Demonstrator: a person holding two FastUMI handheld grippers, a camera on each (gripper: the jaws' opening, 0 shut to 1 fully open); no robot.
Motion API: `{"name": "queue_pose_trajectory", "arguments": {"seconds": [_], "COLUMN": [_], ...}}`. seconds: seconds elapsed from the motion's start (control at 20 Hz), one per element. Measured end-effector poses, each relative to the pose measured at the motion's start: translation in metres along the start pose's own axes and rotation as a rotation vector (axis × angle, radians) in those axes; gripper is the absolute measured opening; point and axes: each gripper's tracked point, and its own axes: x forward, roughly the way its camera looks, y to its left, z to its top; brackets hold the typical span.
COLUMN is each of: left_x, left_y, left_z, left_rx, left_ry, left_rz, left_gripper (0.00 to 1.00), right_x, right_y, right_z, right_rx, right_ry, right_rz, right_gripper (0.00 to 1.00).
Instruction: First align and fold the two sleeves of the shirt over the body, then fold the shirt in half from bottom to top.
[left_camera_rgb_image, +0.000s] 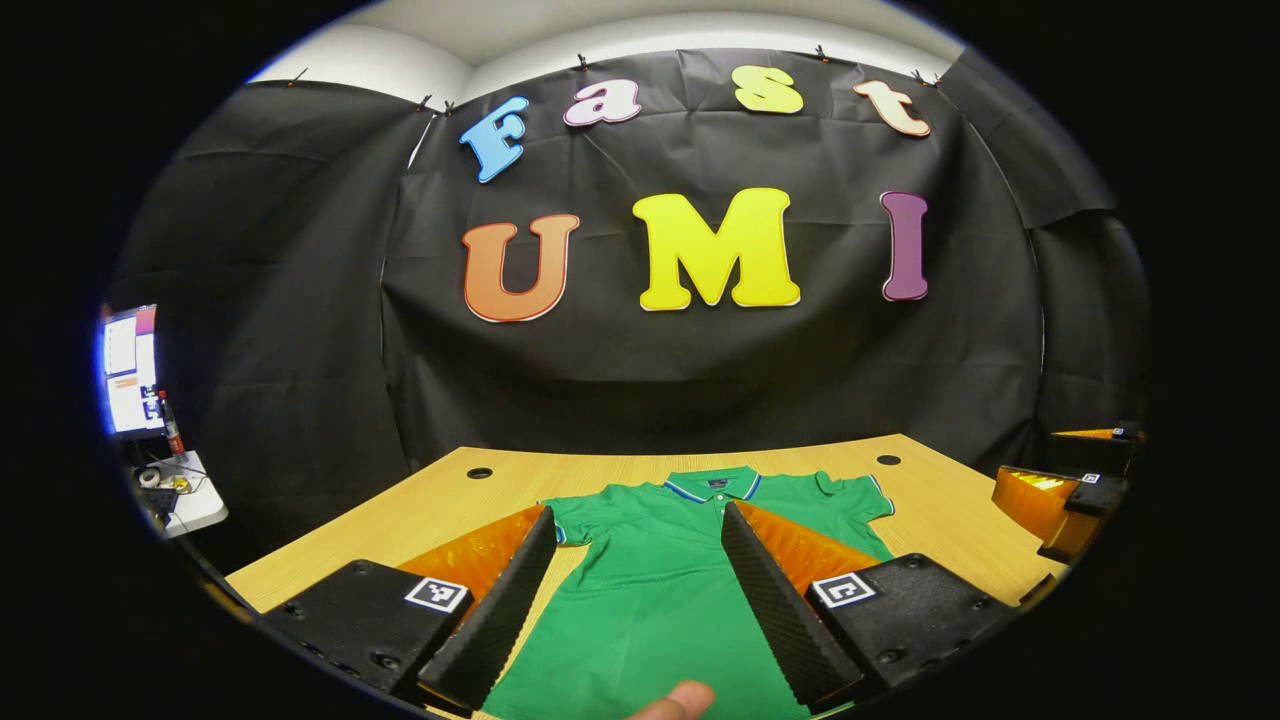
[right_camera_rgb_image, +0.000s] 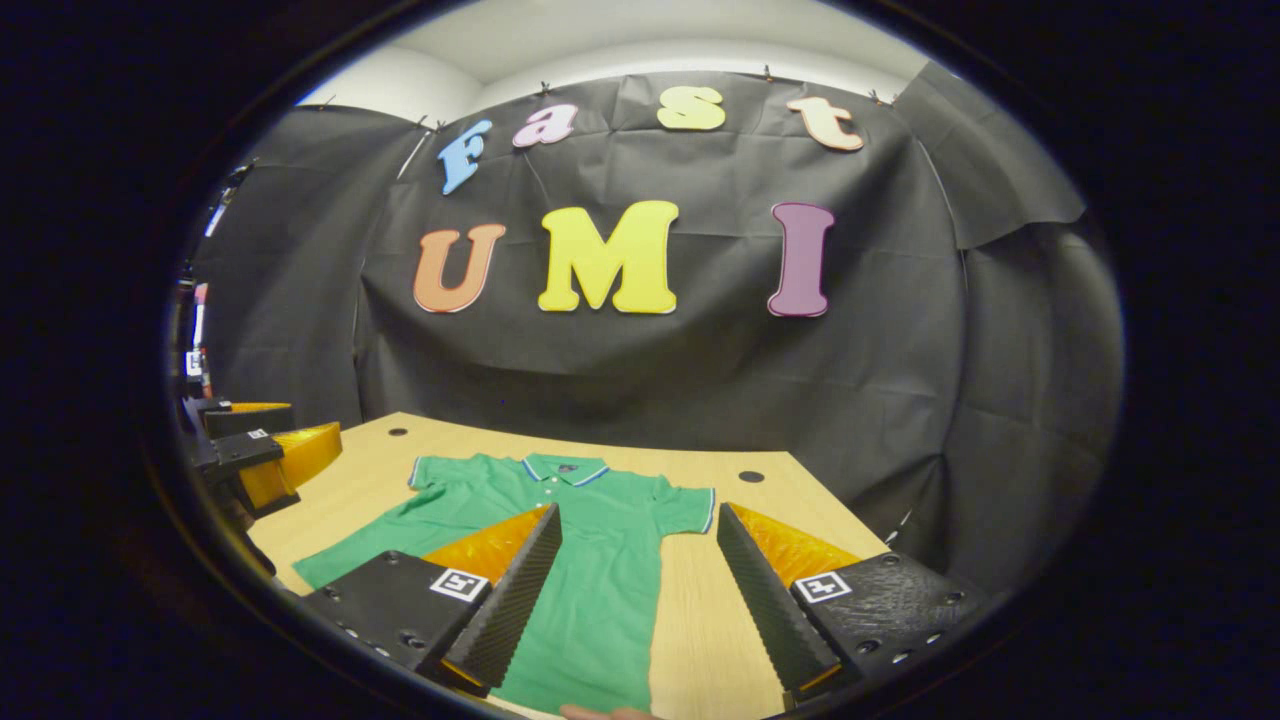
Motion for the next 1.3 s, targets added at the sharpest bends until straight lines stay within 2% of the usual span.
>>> {"name": "queue_pose_trajectory", "arguments": {"seconds": [0.4, 0.65, 1.0, 1.3], "left_x": [0.002, 0.002, 0.008, 0.015], "left_y": [0.005, 0.005, 0.024, 0.049], "left_z": [-0.001, 0.0, -0.005, -0.008], "left_rx": [-0.007, -0.008, -0.03, -0.053], "left_ry": [0.002, -0.002, 0.012, 0.023], "left_rz": [0.009, 0.01, 0.043, 0.101], "left_gripper": [1.0, 1.0, 1.0, 1.0], "right_x": [0.009, 0.04, 0.137, 0.221], "right_y": [0.001, -0.004, -0.043, -0.072], "right_z": [-0.001, 0.004, 0.013, -0.021], "right_rx": [-0.012, -0.03, -0.045, -0.015], "right_ry": [0.003, 0.005, 0.033, 0.138], "right_rz": [-0.001, -0.016, -0.102, -0.136], "right_gripper": [0.95, 0.95, 0.95, 0.95]}}
